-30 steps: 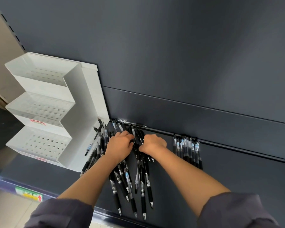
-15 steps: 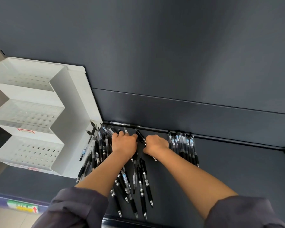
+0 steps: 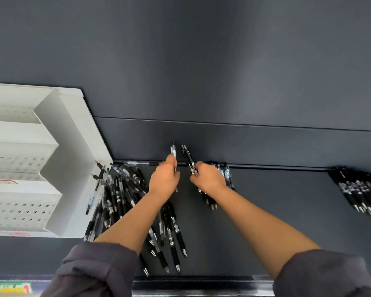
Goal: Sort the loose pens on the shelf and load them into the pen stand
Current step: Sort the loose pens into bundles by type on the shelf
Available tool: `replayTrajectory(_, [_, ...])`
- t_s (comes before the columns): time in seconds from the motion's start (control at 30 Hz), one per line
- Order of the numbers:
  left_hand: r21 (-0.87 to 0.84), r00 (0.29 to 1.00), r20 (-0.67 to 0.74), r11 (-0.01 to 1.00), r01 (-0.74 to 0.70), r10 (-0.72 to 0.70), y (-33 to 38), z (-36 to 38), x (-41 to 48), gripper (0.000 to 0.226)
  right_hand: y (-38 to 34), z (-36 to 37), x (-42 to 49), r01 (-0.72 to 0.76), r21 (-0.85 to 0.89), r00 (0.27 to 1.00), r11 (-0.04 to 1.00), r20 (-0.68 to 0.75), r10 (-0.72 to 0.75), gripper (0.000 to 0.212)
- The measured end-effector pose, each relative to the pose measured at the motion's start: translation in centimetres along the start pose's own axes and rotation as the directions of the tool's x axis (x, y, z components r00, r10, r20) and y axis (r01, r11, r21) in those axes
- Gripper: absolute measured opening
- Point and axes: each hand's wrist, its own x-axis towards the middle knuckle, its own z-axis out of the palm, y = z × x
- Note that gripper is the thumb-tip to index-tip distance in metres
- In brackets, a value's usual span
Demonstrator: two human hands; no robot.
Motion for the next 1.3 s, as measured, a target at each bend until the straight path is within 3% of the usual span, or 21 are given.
replayTrajectory(0.4, [-0.053,0.98,0.186,0.997,-0.06,0.069,6.9,7.1,0.2,0.019,10.0,-3.3,-3.1,-0.204,0.117,0.976,0.972,-0.06,0.212,0.014])
replayTrajectory(0.5, [0.034,0.977,0.21,0.999,-0.041,0.033,8.1,8.6,0.1,0.016,11.9,-3.6,-3.3,-0.206,0.159,0.976,0.966,-0.042,0.215,0.02])
replayTrajectory(0.77, [0.133,0.985,0.167,0.991,0.025,-0.047,10.4,10.1,-0.6,0.008,16.3,-4.9,-3.6,-0.162,0.21,0.987,0.964,0.015,0.163,0.006])
replayTrajectory(0.93, [0.22,0.99,0.125,0.975,0.033,-0.062,13.2,11.7,-1.4,0.016,19.8,-6.3,-4.1,-0.141,0.24,0.99,0.961,0.031,0.137,0.009])
replayTrajectory(1.07, [0.2,0.99,0.14,0.979,-0.035,0.006,16.4,14.6,-2.3,0.015,23.5,-7.7,-4.9,-0.166,0.23,0.986,0.959,0.005,0.169,0.013])
replayTrajectory(1.3, [0.223,0.964,0.205,0.951,-0.216,0.171,22.8,19.6,-2.8,0.014,32.8,-11.5,-6.5,-0.343,0.11,0.924,0.933,-0.138,0.356,0.012])
